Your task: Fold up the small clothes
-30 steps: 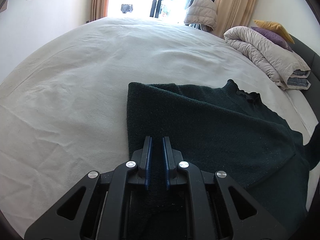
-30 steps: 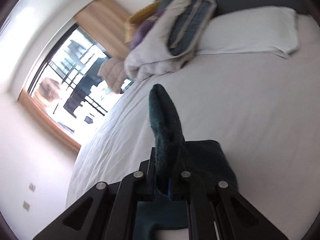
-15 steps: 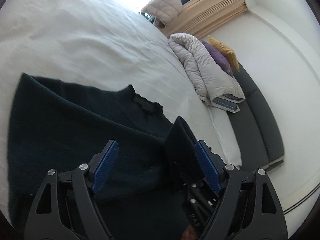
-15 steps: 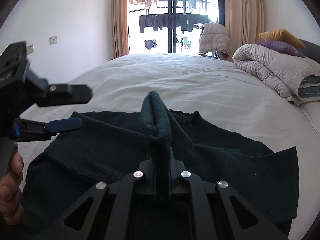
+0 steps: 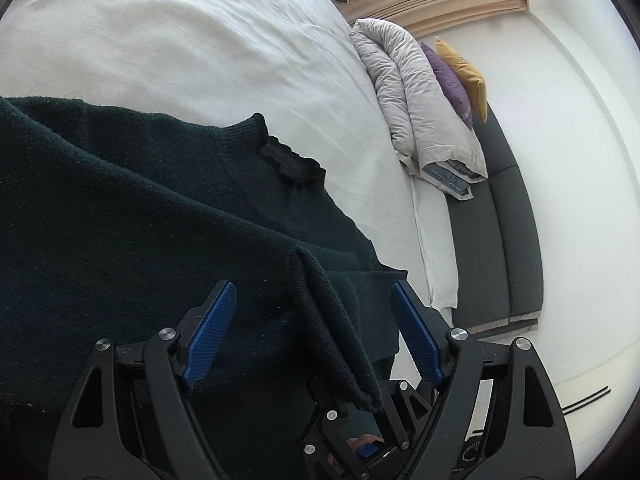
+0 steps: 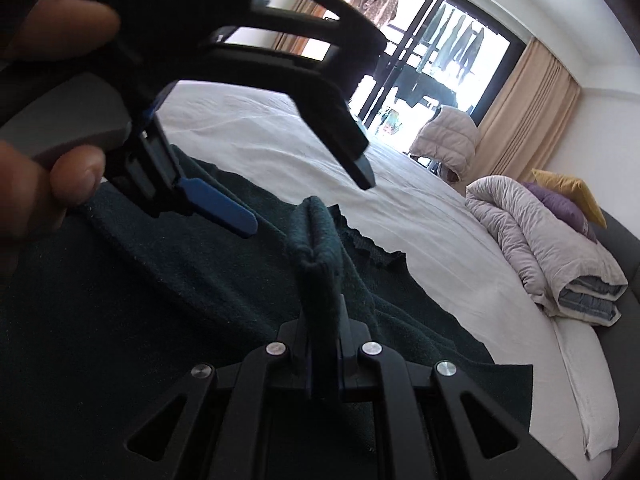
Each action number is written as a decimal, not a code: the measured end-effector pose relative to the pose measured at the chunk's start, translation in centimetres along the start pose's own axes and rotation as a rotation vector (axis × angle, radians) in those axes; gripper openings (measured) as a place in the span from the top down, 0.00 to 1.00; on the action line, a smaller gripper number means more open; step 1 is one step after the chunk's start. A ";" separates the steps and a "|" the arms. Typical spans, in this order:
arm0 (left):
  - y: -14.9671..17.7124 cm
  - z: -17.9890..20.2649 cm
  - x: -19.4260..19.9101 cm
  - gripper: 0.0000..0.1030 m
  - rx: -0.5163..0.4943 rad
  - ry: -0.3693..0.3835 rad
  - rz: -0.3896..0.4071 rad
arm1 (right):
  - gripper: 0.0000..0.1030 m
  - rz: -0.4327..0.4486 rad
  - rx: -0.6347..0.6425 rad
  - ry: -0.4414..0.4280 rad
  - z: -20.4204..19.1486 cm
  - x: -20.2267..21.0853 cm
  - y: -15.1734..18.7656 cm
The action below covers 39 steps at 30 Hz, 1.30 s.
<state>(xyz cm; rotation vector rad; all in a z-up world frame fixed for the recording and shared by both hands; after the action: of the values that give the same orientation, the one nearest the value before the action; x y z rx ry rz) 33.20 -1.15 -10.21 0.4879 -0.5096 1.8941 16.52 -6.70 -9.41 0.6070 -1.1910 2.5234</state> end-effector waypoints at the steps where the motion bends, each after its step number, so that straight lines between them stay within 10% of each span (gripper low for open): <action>1: 0.0 -0.1 -0.2 0.24 -0.010 -0.015 -0.006 | 0.91 0.004 0.009 0.000 -0.2 0.1 0.0; 3: 0.0 -0.2 -1.0 0.30 -0.016 -0.019 -0.023 | 0.91 0.006 0.013 -0.004 -0.4 0.2 -0.1; 5: 0.1 -0.7 -1.8 0.70 -0.006 -0.019 -0.059 | 0.91 0.009 0.016 -0.013 -0.5 0.1 -0.1; 11: 0.2 -1.8 -4.0 0.92 -0.015 -0.039 -0.074 | 0.83 0.019 0.000 -0.062 -1.1 0.7 0.0; 17: 0.1 -2.0 -2.5 0.93 -0.023 -0.045 -0.011 | 0.35 0.059 -0.337 -0.258 3.0 4.5 2.9; 27: -0.6 1.4 3.0 0.94 -0.112 -0.042 0.104 | 0.33 -0.083 -1.427 -0.576 13.9 0.0 18.5; 39: -1.4 -0.8 5.7 0.94 -0.099 -0.071 0.146 | 0.37 -0.008 -1.578 -0.549 16.7 -4.5 18.8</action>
<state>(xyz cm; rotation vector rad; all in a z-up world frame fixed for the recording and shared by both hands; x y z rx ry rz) 32.40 4.12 -7.55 0.4651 -0.6984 1.9844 16.68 -31.77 -14.49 0.7369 -2.6603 0.7077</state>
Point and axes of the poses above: each gripper's, at about its wrist camera, not at the fingertips, and x roughly against the way its jaws point, z to its right, y to its underside, the point moved 3 cm from there along -x, roughly the way its jaws point, and after that the axes turned 8 degrees about x, right-handed, at the moved point
